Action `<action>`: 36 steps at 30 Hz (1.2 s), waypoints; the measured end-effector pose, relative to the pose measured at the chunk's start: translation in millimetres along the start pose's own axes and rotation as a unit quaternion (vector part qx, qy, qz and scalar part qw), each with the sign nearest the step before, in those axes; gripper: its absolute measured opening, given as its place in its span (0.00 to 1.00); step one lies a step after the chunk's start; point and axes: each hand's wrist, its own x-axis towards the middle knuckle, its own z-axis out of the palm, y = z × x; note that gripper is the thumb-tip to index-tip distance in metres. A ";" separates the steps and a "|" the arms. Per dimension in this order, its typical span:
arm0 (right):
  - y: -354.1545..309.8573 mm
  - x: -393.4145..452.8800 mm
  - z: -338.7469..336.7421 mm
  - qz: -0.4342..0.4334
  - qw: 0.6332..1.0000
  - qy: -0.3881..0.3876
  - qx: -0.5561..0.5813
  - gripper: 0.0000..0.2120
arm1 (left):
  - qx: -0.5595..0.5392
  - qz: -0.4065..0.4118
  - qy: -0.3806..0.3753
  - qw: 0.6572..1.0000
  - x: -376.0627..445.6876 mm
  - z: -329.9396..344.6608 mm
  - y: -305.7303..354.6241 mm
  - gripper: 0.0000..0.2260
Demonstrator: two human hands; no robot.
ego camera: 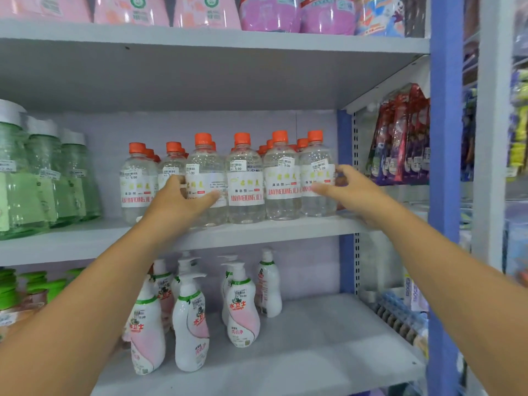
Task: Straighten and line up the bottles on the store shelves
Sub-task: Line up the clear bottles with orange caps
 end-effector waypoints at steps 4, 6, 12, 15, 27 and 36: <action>4.4 4.7 0.9 -0.019 0.999 -0.024 -0.012 0.27 | 0.017 0.005 0.009 1.000 -5.3 0.2 1.7 0.28; 6.6 4.7 2.0 -0.029 0.999 -0.020 -0.023 0.24 | 0.029 0.009 0.013 0.999 -8.6 1.1 3.9 0.29; 9.9 4.7 0.5 -0.035 0.998 -0.035 -0.044 0.19 | 0.067 0.005 0.020 0.998 -19.8 2.1 14.2 0.30; 8.9 1.0 3.2 -0.046 0.997 -0.038 -0.048 0.16 | 0.096 0.000 0.034 0.995 -32.1 6.5 25.0 0.30; 67.1 -113.4 142.8 -0.181 0.977 0.055 0.103 0.08 | 0.016 -0.034 0.178 0.983 -163.0 -6.1 -165.5 0.06; 133.1 -83.5 272.0 0.127 0.987 -0.098 0.008 0.22 | 0.017 -0.159 -0.020 0.987 -95.8 -9.2 -266.0 0.40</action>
